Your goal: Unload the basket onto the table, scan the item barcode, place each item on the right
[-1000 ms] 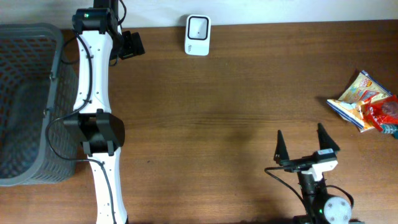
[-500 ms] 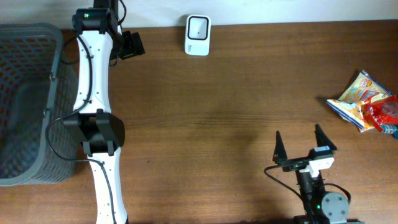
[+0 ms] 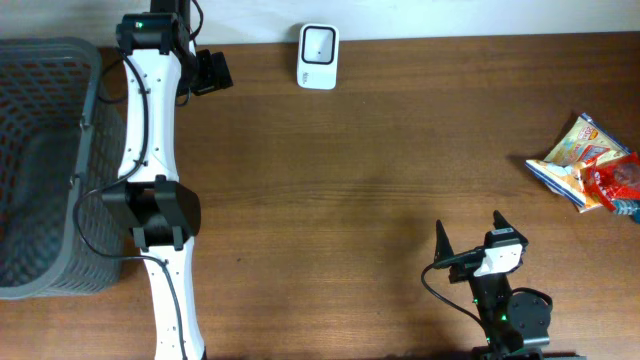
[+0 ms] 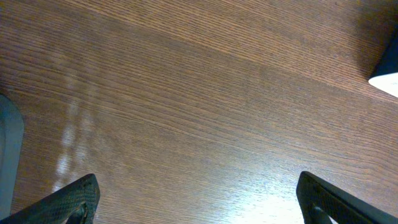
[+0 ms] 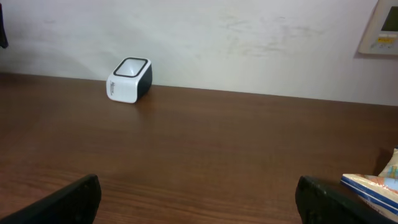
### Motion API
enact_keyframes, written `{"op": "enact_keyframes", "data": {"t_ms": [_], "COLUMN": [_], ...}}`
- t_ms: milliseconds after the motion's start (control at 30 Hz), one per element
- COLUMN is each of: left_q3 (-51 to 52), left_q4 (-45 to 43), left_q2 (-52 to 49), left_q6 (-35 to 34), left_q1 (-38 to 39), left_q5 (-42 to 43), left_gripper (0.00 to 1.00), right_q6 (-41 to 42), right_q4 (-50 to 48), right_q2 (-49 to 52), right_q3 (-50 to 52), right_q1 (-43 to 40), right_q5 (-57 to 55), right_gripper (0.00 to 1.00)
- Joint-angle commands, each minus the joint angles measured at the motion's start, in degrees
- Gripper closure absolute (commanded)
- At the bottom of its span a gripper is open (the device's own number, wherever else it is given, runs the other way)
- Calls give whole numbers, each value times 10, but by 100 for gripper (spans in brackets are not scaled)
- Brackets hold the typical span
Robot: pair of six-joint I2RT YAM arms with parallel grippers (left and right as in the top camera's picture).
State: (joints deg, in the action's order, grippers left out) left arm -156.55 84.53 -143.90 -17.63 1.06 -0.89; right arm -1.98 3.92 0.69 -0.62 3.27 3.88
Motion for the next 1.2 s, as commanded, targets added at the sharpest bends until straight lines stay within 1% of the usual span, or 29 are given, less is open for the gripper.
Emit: {"op": "enact_keyframes", "data": {"t_ms": [0,1167], "left_q3": [0,0], "left_q4": [-1,-1], "left_q2": [13,13], "left_q6": [-4,-4], "left_q1": [0,0], "left_q5": [-4,-4], "left_gripper": [1,1], "right_q6": [12,16], "right_q4": [5,6], "right_q2": [-5,-5], "right_q3": [3,3], "right_q1": [5,5], "right_q5": [-11,-17], "right_gripper": [1,1]}}
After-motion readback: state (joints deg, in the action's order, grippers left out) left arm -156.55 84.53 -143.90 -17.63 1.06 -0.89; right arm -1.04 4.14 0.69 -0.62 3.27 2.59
